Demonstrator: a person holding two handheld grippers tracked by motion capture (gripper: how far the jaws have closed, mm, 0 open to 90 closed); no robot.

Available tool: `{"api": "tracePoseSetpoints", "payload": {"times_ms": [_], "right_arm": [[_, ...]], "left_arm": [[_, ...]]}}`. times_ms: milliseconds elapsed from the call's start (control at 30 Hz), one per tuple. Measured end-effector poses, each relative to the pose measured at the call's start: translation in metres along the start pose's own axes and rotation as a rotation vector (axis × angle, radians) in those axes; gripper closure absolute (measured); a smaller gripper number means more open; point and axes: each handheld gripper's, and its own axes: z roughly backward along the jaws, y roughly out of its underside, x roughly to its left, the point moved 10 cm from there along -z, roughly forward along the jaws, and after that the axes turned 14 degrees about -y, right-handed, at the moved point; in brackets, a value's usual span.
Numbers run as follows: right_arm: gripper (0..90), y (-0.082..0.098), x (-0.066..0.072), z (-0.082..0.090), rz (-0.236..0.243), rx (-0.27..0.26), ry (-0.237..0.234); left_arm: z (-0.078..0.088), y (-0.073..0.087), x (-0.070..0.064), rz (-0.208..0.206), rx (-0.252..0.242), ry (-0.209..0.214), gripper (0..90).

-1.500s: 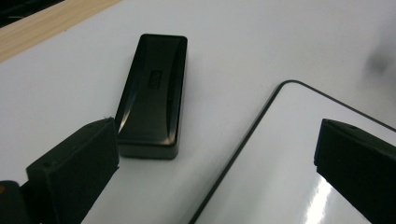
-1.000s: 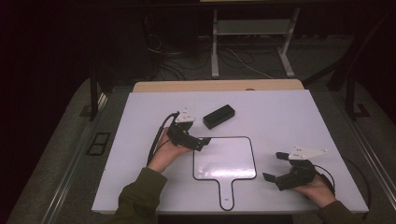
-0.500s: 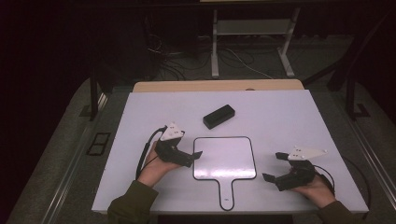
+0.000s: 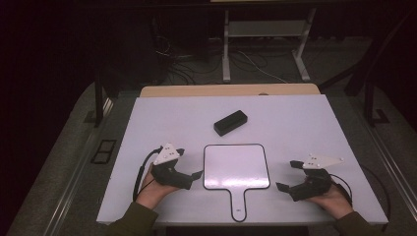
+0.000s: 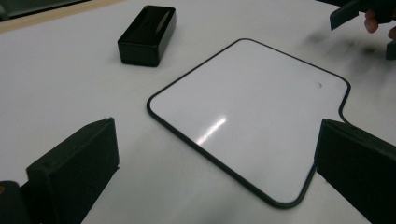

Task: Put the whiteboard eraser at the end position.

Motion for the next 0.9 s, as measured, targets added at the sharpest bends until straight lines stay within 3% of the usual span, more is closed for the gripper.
{"api": "tracePoseSetpoints", "payload": {"times_ms": [167, 333, 900], "right_arm": [[0.0, 0.000, 0.000, 0.000, -0.003, 0.000, 0.002], [0.0, 0.000, -0.001, -0.001, -0.001, 0.003, 0.003], [0.0, 0.001, 0.000, -0.001, 0.000, 0.007, 0.003]], "left_arm": [[0.005, 0.012, -0.001, 0.014, 0.017, 0.003, 0.0], [0.008, 0.023, -0.002, 0.002, 0.038, 0.001, 0.0], [0.003, 0.029, -0.005, 0.013, 0.059, 0.028, 0.0]]}}
